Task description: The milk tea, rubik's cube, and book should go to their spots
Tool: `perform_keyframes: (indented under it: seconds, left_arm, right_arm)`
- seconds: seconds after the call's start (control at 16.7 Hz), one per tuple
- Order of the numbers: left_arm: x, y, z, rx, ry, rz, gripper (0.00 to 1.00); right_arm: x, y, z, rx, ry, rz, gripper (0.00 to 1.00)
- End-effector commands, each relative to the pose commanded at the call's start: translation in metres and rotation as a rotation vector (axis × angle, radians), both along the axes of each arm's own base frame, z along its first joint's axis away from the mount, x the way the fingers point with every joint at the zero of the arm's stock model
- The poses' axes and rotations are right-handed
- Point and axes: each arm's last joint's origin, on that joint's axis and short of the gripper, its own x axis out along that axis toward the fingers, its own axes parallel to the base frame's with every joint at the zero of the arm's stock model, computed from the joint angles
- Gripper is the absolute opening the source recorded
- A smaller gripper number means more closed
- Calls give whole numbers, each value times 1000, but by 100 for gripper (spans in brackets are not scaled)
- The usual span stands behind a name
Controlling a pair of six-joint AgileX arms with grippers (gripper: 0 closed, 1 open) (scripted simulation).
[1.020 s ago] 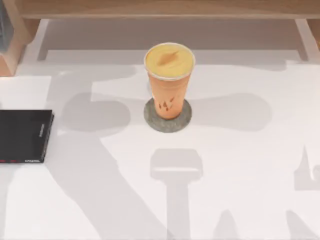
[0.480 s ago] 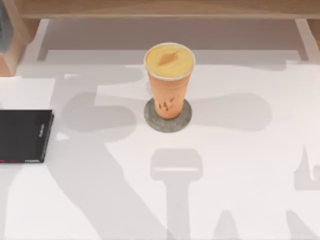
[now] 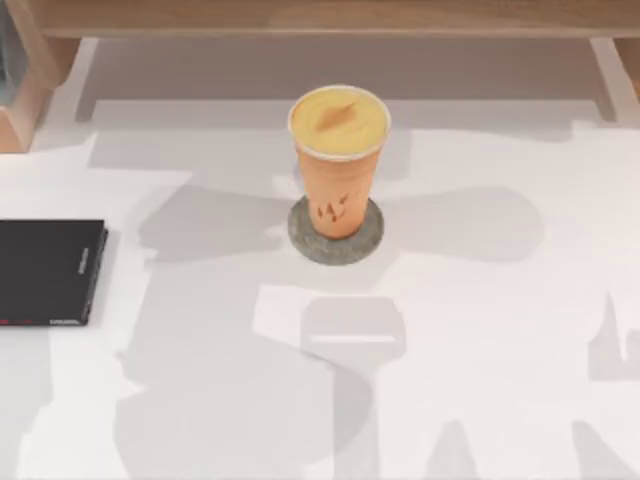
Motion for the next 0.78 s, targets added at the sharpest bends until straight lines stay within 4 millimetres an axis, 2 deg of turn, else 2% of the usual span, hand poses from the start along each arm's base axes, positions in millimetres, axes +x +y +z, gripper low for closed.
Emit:
perform_keyframes:
  seconds: [0.12,0.24,0.48,0.78]
  left_arm:
    - [-23,-4,-2,217,-3,96,0]
    - [-40,-11,-22,425,56,177,0]
    - [-74,-37,-97,722,293,194,0]
    - [-121,-80,-197,906,622,-27,0]
  right_arm:
    - [0,0,0,0,0,0,100]
    - [0,0,0,0,0,0,100]
    - [0,0,0,0,0,0,100]
    - [0,0,0,0,0,0,100]
